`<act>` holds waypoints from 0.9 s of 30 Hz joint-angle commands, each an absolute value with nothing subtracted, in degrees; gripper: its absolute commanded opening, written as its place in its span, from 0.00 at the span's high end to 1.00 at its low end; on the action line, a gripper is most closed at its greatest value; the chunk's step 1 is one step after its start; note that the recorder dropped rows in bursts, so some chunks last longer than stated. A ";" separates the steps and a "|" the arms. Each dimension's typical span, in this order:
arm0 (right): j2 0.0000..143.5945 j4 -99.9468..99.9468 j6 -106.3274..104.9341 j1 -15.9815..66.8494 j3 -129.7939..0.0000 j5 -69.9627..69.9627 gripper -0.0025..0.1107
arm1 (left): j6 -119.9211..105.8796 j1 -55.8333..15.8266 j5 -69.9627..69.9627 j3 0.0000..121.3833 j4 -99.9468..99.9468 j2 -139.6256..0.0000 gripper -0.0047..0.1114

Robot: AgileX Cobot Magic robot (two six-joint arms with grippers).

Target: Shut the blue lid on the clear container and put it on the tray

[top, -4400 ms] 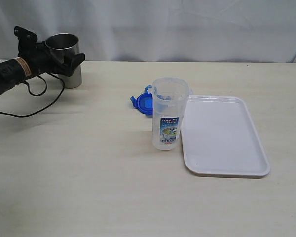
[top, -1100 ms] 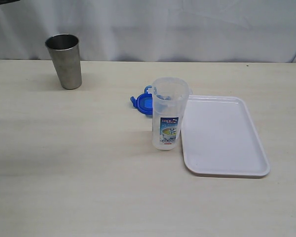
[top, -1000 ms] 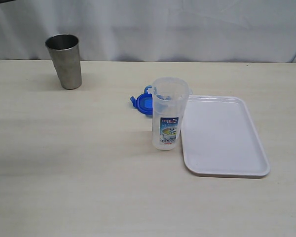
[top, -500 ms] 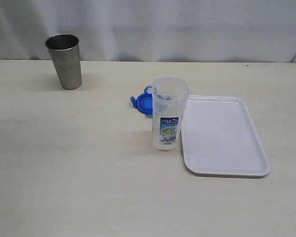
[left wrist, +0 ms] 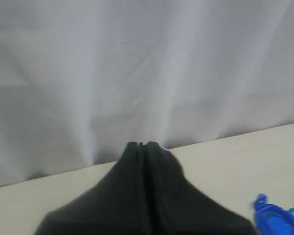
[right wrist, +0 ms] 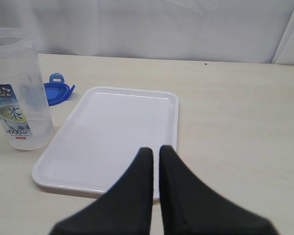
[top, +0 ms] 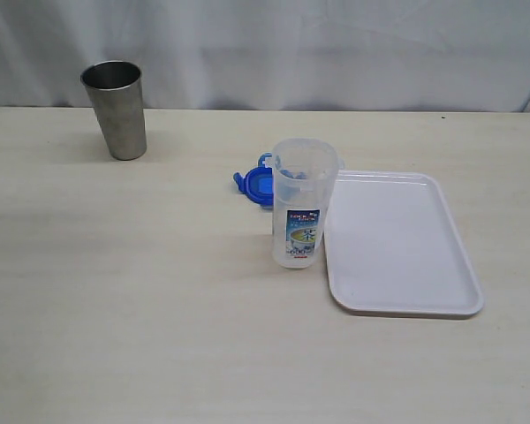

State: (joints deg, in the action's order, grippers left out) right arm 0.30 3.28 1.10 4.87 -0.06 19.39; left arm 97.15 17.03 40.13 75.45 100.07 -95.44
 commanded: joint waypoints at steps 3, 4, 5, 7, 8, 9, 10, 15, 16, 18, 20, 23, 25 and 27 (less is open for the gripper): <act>0.00 3.86 1.28 4.68 0.00 19.35 0.94 | 91.07 16.21 21.97 75.31 99.95 -93.48 0.96; 0.00 3.86 1.28 4.68 0.00 19.35 0.94 | 91.07 15.96 17.80 75.14 99.95 -93.22 0.96; 0.00 3.86 1.28 4.68 0.00 19.35 0.94 | 91.07 15.50 13.53 74.68 99.95 -92.97 0.96; 0.00 3.86 1.28 4.68 0.00 19.35 0.94 | 89.72 13.52 2.07 73.27 99.95 -92.22 0.96; 0.00 3.86 1.28 4.68 0.00 19.35 0.94 | 87.14 12.40 -3.49 72.68 99.95 -92.21 0.96; 0.00 3.86 1.28 4.68 0.00 19.35 0.94 | 83.27 10.87 -10.49 72.05 99.95 -92.21 0.96; 0.00 3.86 1.28 4.68 0.00 19.35 0.94 | 79.08 9.35 -17.12 71.62 99.95 -92.39 0.96; 0.00 3.86 1.28 4.68 0.00 19.35 0.94 | 60.49 6.20 -26.00 71.77 94.50 -95.83 0.96; 0.00 3.86 1.28 4.68 0.00 19.35 0.94 | 56.03 6.20 -25.19 71.99 90.41 -96.64 0.96; 0.00 3.86 1.28 4.68 0.00 19.35 0.94 | 45.91 6.20 -25.18 72.52 77.71 -98.07 0.96; 0.00 3.86 1.28 4.68 0.00 19.35 0.94 | 34.39 6.20 -25.16 73.70 65.25 -99.85 0.96; 0.00 3.86 1.28 4.68 0.00 19.35 0.94 | 20.62 5.96 -24.28 74.55 48.34 -101.14 0.96; 0.00 3.86 1.28 4.68 0.00 19.35 0.94 | 11.43 5.96 -23.37 74.55 37.13 -101.26 0.96; 0.00 3.86 1.28 4.68 0.00 19.35 0.94 | 1.49 5.96 -23.82 74.55 25.15 -101.26 0.96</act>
State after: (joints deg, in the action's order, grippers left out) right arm 0.30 3.28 1.10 4.87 -0.06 19.39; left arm 15.53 6.42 -24.35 74.03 41.35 -101.23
